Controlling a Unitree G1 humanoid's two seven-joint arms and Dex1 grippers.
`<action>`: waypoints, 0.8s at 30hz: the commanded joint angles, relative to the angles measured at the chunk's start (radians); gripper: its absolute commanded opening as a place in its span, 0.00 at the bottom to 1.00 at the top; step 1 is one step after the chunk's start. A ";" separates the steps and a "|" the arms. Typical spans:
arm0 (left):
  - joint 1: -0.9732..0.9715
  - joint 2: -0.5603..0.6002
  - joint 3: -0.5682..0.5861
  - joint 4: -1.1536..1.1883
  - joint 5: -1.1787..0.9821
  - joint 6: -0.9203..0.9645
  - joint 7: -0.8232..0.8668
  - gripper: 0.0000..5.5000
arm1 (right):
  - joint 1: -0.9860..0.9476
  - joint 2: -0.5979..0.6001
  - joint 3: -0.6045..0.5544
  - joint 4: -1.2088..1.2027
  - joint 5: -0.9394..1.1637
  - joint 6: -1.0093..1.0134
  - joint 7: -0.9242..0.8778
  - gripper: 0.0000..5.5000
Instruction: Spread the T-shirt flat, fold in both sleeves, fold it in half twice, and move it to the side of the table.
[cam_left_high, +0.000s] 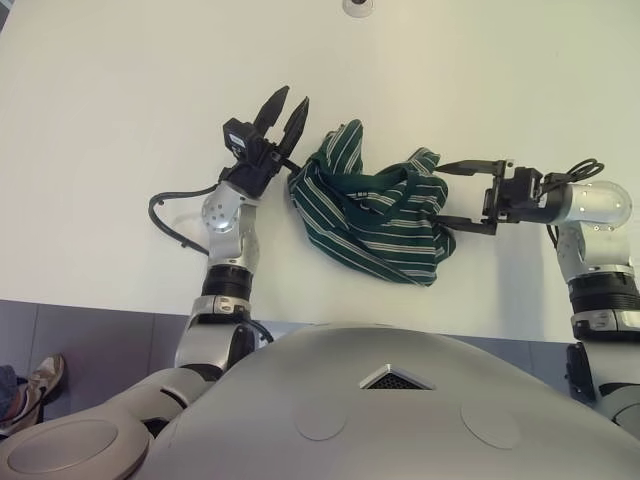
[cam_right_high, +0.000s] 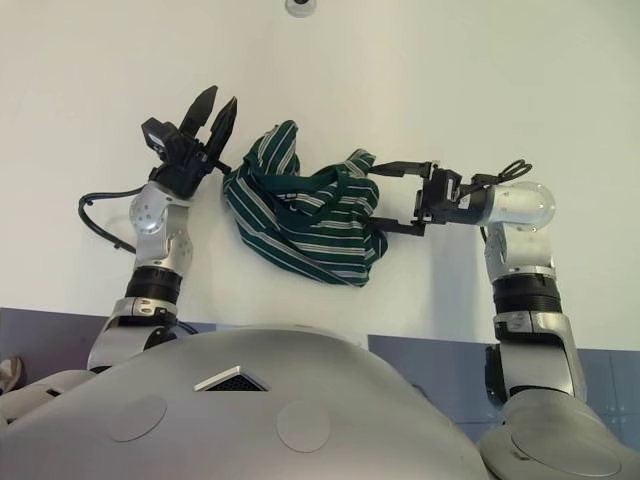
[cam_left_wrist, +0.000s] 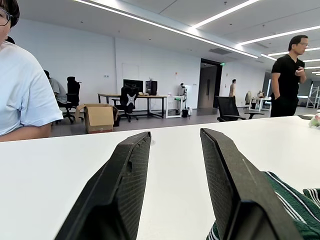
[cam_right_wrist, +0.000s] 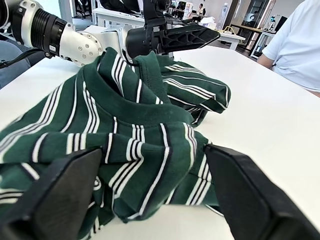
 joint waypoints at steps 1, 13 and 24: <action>-0.010 0.001 -0.004 0.001 0.007 0.004 0.010 0.33 | -0.039 0.022 0.008 0.035 -0.028 -0.017 -0.002 0.69; 0.002 0.004 -0.005 -0.012 0.005 0.005 0.008 0.33 | -0.010 0.030 -0.044 -0.072 0.069 0.026 0.005 0.32; -0.004 0.004 -0.005 -0.003 0.006 0.002 0.007 0.33 | 0.008 0.031 -0.068 -0.131 0.094 0.047 0.001 0.00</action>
